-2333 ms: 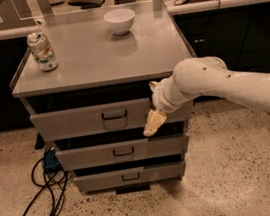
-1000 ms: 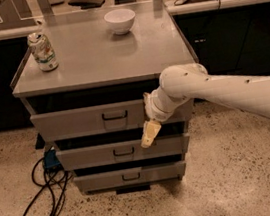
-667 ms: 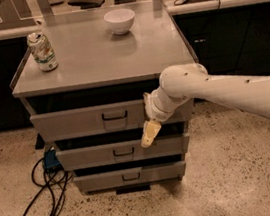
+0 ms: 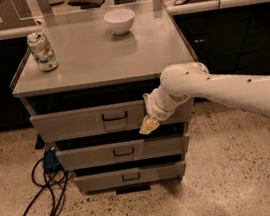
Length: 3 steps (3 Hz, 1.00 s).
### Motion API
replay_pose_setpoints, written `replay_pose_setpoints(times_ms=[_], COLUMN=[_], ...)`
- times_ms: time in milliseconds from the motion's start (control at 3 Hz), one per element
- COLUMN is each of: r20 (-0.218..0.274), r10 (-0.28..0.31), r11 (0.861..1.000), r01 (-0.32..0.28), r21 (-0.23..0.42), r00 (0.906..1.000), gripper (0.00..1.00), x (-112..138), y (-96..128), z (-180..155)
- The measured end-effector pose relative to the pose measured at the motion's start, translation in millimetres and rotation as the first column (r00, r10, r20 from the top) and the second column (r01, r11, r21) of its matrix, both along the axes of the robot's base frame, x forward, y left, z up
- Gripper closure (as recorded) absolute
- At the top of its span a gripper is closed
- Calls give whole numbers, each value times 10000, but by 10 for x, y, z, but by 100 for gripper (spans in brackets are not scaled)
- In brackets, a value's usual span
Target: Open top drawer
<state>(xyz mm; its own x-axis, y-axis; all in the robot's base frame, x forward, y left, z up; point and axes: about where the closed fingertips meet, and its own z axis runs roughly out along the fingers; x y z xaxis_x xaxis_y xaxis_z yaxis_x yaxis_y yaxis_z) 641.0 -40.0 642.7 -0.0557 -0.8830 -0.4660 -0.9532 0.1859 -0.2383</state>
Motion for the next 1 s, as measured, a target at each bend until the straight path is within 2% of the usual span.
replay_pose_setpoints(times_ms=[667, 1000], r20=[1, 1], r10=[0, 1], r11=[10000, 10000], r01=[0, -1], r21=[0, -1], r00=[10000, 10000], gripper=[93, 100], x=[0, 0], y=[0, 0], z=[91, 180])
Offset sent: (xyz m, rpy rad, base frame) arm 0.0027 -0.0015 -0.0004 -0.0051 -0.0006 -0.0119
